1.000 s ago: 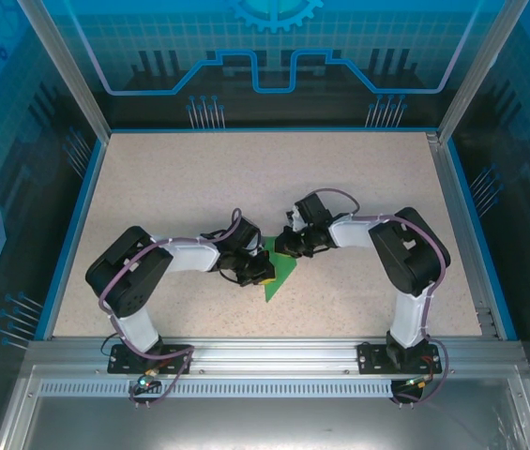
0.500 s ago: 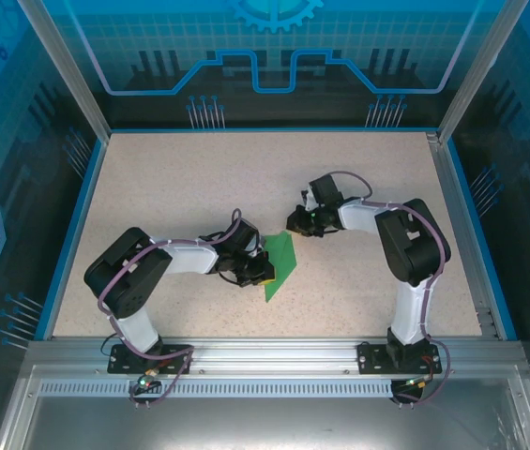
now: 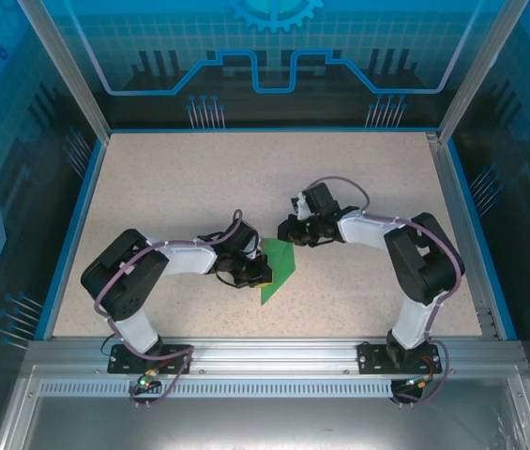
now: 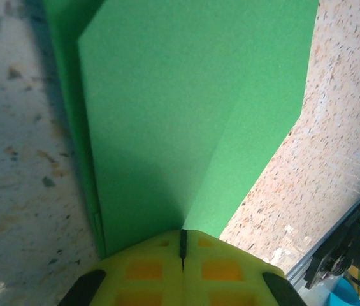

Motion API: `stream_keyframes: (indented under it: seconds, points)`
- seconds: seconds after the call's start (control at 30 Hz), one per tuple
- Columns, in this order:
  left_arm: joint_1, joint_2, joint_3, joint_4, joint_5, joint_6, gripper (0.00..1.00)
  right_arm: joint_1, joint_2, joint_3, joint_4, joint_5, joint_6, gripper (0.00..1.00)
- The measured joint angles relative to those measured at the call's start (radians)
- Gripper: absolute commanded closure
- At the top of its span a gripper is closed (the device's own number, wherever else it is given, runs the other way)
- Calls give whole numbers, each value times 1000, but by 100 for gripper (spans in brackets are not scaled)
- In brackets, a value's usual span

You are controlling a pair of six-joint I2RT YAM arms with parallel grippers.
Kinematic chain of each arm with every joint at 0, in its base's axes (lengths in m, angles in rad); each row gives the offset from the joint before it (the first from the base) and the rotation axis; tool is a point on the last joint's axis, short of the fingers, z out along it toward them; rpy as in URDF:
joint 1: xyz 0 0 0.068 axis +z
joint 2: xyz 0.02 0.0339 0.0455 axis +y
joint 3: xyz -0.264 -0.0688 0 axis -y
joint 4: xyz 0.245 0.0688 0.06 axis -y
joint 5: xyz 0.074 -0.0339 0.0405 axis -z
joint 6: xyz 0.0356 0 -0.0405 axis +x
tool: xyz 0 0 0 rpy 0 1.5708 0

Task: Fold a paper plane with a square sheet of paper (pick it up from the middle)
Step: Fourth fold the wing at the center of the table.

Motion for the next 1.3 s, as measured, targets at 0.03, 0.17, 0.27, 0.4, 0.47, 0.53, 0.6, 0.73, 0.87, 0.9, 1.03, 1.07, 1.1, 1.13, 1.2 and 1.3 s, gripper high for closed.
stream_keyframes:
  seconds: [0.03, 0.17, 0.27, 0.4, 0.47, 0.53, 0.6, 0.73, 0.87, 0.9, 1.03, 1.07, 1.1, 1.13, 1.2, 1.3]
  points:
    - [0, -2, 0, -4, 0, 2, 95, 13, 3, -7, 5, -3, 3, 85]
    - [0, -5, 0, -14, 0, 2, 94, 40, 31, -30, 40, -9, 26, 86]
    - [0, -10, 0, -26, -1, 2, 92, 38, 57, -62, 61, -2, 40, 88]
    - [-1, -25, 0, -53, -19, -2, 87, 33, 66, -74, 87, -8, 54, 90]
    - [-2, -48, -2, -76, -36, -11, 80, 33, 67, -75, 93, -8, 55, 90]
    - [-3, -96, -15, -88, -55, -34, 75, 33, 68, -77, 97, -8, 56, 90]
    - [-4, -158, -31, -90, -71, -67, 71, 33, 67, -89, 119, -11, 59, 90]
    - [-4, -232, -39, -39, -68, -144, 69, 33, 66, -97, 137, -11, 67, 90]
    - [-6, -203, -39, 38, -47, -211, 70, 33, 66, -101, 147, -11, 78, 90]
    - [-6, -188, -39, 47, -43, -220, 71, 33, 66, -102, 149, -11, 79, 90]
    - [-6, -135, -73, 75, -41, -263, 71, 33, 61, -105, 151, -7, 80, 89]
    - [-9, -128, -94, 83, -41, -274, 71, 33, 60, -106, 152, -6, 80, 89]
    - [-11, -124, -110, 85, -41, -282, 71, 33, 60, -106, 151, -6, 78, 90]
    - [-17, -121, -129, 85, -41, -290, 71, 33, 59, -106, 150, -5, 75, 89]
    - [-21, -123, -141, 108, -37, -295, 72, 34, 56, -106, 143, -3, 68, 89]
    - [-40, -126, -151, 119, -38, -295, 73, 34, 52, -105, 127, -3, 53, 89]
